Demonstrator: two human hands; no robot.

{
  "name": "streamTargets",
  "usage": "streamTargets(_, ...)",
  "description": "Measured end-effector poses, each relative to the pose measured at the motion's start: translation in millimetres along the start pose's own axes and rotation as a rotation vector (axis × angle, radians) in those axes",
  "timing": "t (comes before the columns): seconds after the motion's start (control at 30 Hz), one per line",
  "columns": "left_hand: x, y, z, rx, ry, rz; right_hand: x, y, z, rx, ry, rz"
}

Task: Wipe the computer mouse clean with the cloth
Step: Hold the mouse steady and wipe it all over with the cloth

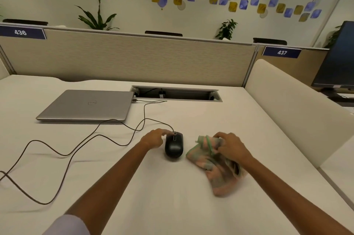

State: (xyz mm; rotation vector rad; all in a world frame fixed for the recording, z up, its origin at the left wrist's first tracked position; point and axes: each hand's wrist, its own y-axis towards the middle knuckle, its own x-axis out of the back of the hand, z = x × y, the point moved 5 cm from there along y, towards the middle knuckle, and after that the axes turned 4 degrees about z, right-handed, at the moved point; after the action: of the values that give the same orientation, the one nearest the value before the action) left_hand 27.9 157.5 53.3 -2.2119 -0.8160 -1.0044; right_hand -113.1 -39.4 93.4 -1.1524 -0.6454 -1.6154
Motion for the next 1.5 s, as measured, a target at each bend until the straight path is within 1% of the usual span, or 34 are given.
streamTargets(0.07,2,0,-3,0.004,-0.07,-0.057,12,7,-9,-0.052,0.135,-0.089)
streamTargets(0.13,3,0,-5,0.028,-0.14,-0.113,16,10,-9,-0.062,0.211,-0.156)
streamTargets(0.2,3,0,-5,0.093,-0.185,-0.164,11,9,-1,-0.047,0.215,-0.135)
streamTargets(0.3,-2,0,-2,0.227,-0.221,-0.159,-9,4,12,-0.034,0.089,0.058)
streamTargets(0.33,-5,0,-1,0.265,-0.228,-0.14,-14,3,13,-0.056,0.041,0.081)
streamTargets(0.4,-11,0,0,0.315,-0.244,-0.123,-16,2,14,-0.084,-0.062,-0.004)
streamTargets(0.43,-13,0,-1,0.328,-0.252,-0.128,-17,1,15,-0.073,-0.123,-0.061)
streamTargets(0.47,-14,0,-2,0.333,-0.258,-0.136,-22,1,14,-0.056,-0.175,-0.081)
streamTargets(0.57,-20,0,-9,0.333,-0.256,-0.168,-53,-3,7,-0.039,-0.239,0.016)
streamTargets(0.63,-24,0,-14,0.335,-0.257,-0.198,-71,-7,1,-0.05,-0.247,0.049)
streamTargets(0.8,-35,-5,-18,0.357,-0.295,-0.246,-70,1,-6,-0.047,-0.188,-0.033)
streamTargets(0.9,-41,-9,-19,0.359,-0.315,-0.312,-60,12,-5,-0.047,-0.174,-0.062)
streamTargets(1.03,-47,-17,-23,0.356,-0.305,-0.403,-37,32,-6,-0.074,0.13,-0.055)
streamTargets(1.13,-49,-21,-24,0.342,-0.326,-0.482,-22,46,12,0.008,0.212,-0.062)
streamTargets(1.2,-50,-23,-25,0.327,-0.366,-0.522,-16,53,35,0.113,0.177,-0.016)
streamTargets(1.3,-53,-25,-27,0.299,-0.459,-0.584,-28,60,72,0.238,0.06,0.152)
streamTargets(1.4,-54,-29,-28,0.31,-0.509,-0.653,-54,67,91,0.24,-0.118,0.302)
streamTargets(1.5,-56,-32,-29,0.317,-0.555,-0.711,-63,78,97,0.185,-0.165,0.286)
